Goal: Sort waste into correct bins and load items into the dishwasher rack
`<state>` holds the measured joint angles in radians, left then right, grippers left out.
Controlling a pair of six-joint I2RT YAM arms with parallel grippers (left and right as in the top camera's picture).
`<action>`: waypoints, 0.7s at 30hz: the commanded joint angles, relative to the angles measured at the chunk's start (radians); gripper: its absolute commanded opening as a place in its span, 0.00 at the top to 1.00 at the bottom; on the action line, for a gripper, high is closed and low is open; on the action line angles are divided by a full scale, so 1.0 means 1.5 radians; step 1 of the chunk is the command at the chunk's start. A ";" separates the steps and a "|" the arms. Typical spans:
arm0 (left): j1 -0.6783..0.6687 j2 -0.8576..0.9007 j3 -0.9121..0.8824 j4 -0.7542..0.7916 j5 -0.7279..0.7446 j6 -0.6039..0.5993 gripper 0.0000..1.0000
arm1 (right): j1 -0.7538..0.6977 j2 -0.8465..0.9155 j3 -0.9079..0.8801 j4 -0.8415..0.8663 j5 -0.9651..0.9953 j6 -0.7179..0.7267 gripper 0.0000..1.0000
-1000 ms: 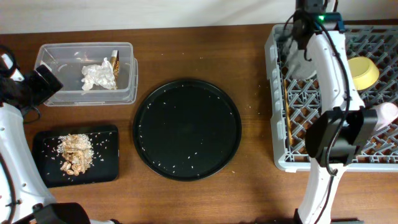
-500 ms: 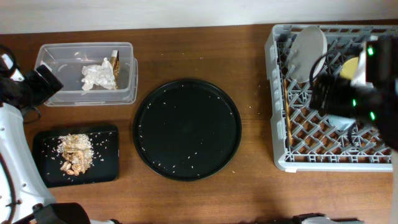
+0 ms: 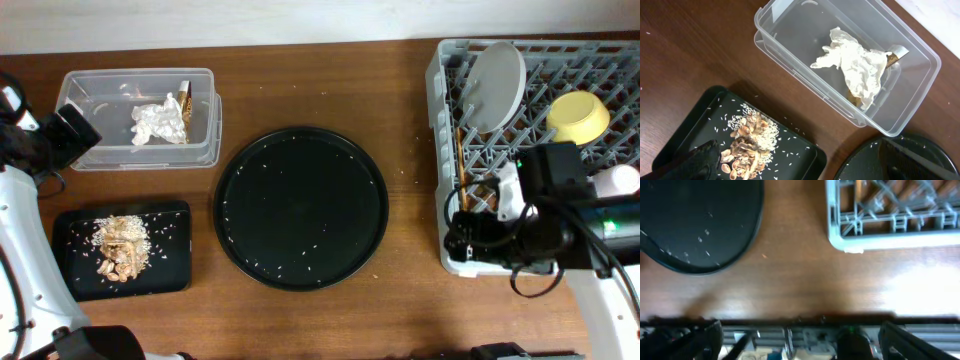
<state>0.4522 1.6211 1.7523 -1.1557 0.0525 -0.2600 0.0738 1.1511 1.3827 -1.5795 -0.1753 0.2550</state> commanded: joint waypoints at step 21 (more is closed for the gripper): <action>0.002 -0.007 0.002 0.001 0.002 0.010 0.01 | -0.086 -0.765 -0.863 1.035 -0.037 -0.098 0.02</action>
<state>0.4522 1.6211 1.7523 -1.1561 0.0525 -0.2600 -0.0372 0.0135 0.1490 -0.1299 -0.2306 0.1070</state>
